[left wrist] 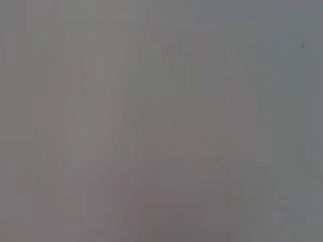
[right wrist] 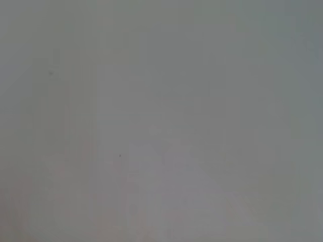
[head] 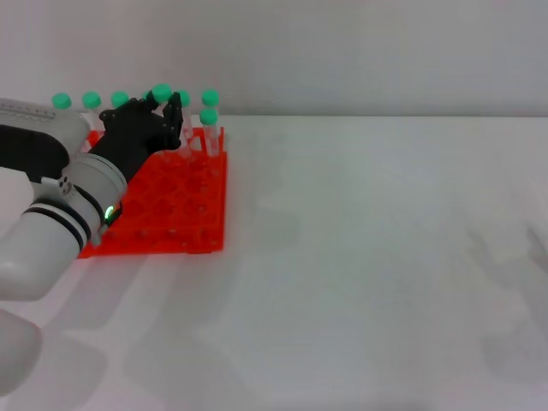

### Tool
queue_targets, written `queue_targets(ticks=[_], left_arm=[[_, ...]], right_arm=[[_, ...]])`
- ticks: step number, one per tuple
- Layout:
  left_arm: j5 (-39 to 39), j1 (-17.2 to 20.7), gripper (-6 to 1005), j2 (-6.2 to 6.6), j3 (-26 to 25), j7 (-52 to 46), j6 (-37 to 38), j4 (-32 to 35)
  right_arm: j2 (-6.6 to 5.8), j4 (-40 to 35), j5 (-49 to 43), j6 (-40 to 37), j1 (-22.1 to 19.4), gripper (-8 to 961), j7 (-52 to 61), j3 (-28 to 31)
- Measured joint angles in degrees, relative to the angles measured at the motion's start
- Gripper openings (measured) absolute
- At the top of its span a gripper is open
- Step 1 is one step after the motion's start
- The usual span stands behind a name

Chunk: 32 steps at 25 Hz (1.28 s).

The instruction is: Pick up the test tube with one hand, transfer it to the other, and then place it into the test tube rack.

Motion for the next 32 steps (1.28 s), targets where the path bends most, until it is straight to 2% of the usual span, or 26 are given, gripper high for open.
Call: queue_targets(ticks=[10,16,17,21,24,25,26,29,30,31,32], left_arm=[[0.1,-2.1,258,0.08,0.5,0.0,5.7,1.9],[0.2,-1.5,259,0.1,0.3,0.0,5.8,1.7],[0.2,-1.0,283,0.1,0.3,0.0,5.8,1.5],[0.7,2.1,378,0.12,0.3,0.0,4.4,0.7],[0.6,5.8,449,0.11,0.2,0.0,0.6,-0.2],[0.3,8.9,473,0.1,0.1,0.0,-2.6,-1.2],[0.3,8.9,501,0.1,0.1,0.0,-2.6,-1.2],[-0.8,14.8,585,-0.07,-0.6,0.0,-9.0,-2.1],[-3.4,19.8,613,-0.38,-1.7,-0.6,-14.9,-2.0],[-3.4,19.8,641,-0.38,-1.7,-0.6,-14.9,-2.0],[-5.4,22.4,669,-0.56,-1.9,-1.4,-18.4,-2.0]], right_arm=[[0.0,0.0,0.1,0.0,0.0,877,0.0,0.0],[-0.04,0.0,0.3,0.0,-0.4,877,-0.2,0.0],[-0.06,0.0,0.3,0.0,-0.5,877,-0.2,0.0],[-0.1,0.0,0.4,0.0,-0.5,877,-0.4,0.0],[-0.09,-0.1,0.4,-0.2,-0.5,877,-0.4,0.0],[-0.09,-0.3,0.4,-0.7,-0.4,877,-0.4,0.1],[-0.09,-0.3,0.4,-0.7,-0.4,877,-0.4,0.1],[-0.02,-0.2,0.4,-1.2,-0.2,877,-0.4,1.4],[0.02,-0.1,0.4,-1.3,-0.2,877,-0.4,2.1],[0.04,-0.1,0.5,-1.5,-0.2,877,-0.4,2.8],[0.05,0.0,0.5,-1.8,-0.1,877,-0.4,3.3]])
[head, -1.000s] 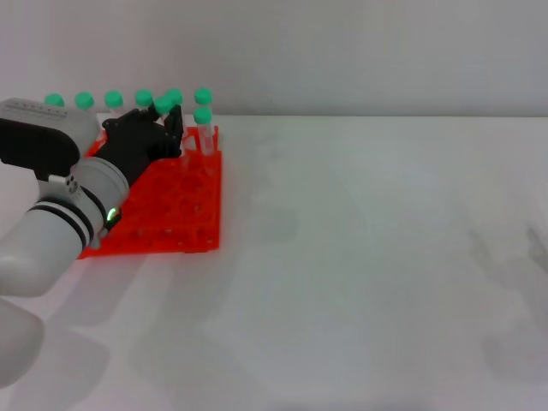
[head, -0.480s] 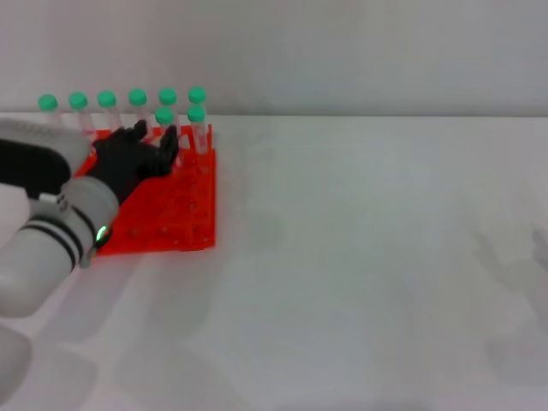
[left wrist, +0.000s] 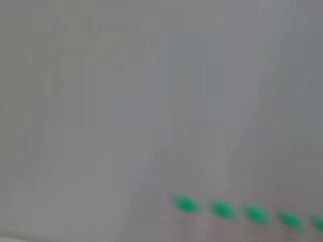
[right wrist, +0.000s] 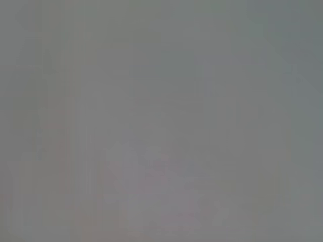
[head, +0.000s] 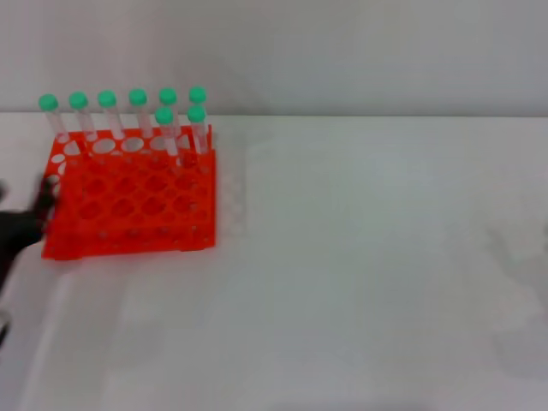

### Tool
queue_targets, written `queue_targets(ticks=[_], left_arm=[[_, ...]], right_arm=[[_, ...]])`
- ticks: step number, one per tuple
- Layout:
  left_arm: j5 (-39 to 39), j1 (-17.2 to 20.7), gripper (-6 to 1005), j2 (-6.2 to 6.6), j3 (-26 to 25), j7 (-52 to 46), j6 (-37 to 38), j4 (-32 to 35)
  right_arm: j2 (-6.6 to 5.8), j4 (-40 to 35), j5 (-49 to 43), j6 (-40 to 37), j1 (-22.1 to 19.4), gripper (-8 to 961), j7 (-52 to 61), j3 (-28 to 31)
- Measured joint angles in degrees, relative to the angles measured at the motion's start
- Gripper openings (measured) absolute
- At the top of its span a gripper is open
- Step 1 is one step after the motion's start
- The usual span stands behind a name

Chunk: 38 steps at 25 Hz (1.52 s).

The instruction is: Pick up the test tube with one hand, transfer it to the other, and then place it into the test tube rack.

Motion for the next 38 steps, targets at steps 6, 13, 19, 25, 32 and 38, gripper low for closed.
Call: queue_targets(ticks=[6,13,19,25,32,38], left_arm=[[-5.7,9.9,759,-0.57,0.3,-3.4,-16.0,0.4],[-5.4,10.4,843,-0.26,2.6,-6.1,-15.1,1.5],[-5.5,10.5,871,-0.2,5.1,-7.3,-17.4,0.3],[-5.3,9.1,894,-0.21,6.5,-8.8,-18.3,-0.1],[-5.0,6.7,893,-0.2,8.0,-8.9,-18.2,0.4],[-5.2,6.7,893,-0.17,10.1,-9.1,-18.1,0.3]], right_arm=[[0.03,0.1,0.0,-2.7,0.1,877,-1.7,2.4],[0.27,0.9,0.1,-2.5,0.7,877,-2.9,2.5],[0.3,1.4,0.1,-1.5,0.7,877,-2.8,2.5],[0.29,2.0,-0.4,-1.1,0.5,877,-2.9,2.0],[0.29,3.0,-0.4,4.4,-0.6,877,-2.9,2.4],[0.18,3.0,0.1,5.7,-0.8,877,-2.9,3.7]])
